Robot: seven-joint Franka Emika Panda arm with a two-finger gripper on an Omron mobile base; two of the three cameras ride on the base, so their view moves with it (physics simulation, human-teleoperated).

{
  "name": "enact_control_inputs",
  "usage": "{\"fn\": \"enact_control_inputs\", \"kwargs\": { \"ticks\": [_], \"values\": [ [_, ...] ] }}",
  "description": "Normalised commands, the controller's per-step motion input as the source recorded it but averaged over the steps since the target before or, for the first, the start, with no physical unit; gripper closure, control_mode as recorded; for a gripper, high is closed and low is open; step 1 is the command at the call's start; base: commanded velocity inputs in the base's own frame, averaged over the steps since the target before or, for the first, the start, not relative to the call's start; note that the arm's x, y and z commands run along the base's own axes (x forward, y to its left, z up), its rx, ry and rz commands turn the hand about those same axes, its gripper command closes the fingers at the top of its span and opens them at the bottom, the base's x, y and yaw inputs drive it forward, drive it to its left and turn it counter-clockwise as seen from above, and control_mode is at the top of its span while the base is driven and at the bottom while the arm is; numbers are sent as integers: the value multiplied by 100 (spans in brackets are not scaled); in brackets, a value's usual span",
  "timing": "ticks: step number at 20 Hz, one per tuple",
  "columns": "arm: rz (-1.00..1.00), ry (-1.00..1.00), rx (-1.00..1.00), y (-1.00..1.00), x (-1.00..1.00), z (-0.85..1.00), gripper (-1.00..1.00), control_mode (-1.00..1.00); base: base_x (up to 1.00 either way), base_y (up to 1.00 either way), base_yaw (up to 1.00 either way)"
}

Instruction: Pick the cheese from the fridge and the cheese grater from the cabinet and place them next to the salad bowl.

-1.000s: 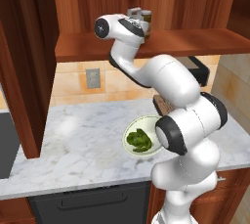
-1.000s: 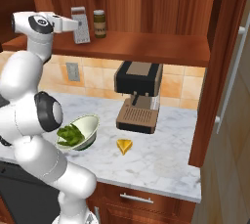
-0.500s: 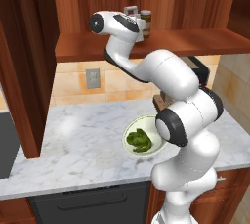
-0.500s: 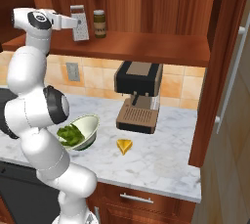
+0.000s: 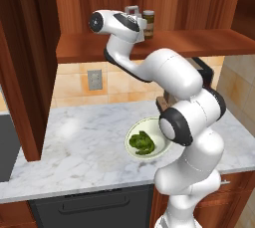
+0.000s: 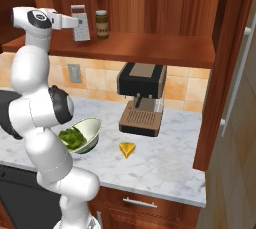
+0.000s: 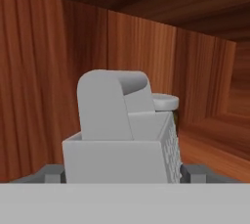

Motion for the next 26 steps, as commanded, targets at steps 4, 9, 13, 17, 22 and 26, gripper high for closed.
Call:
{"fn": "enact_control_inputs", "kwargs": {
  "ticks": [4,9,13,17,22,26],
  "values": [
    [0,0,0,0,0,0,100,-100,0,0,0],
    [0,0,1,0,-3,-4,100,-100,0,0,0],
    [-1,0,1,-2,0,-3,100,-100,0,0,0],
    [0,-2,4,-30,-33,0,100,-100,0,0,0],
    [0,-14,11,-53,-74,0,100,-100,0,0,0],
    [0,-17,12,-48,-95,0,100,-100,0,0,0]
  ]
}}
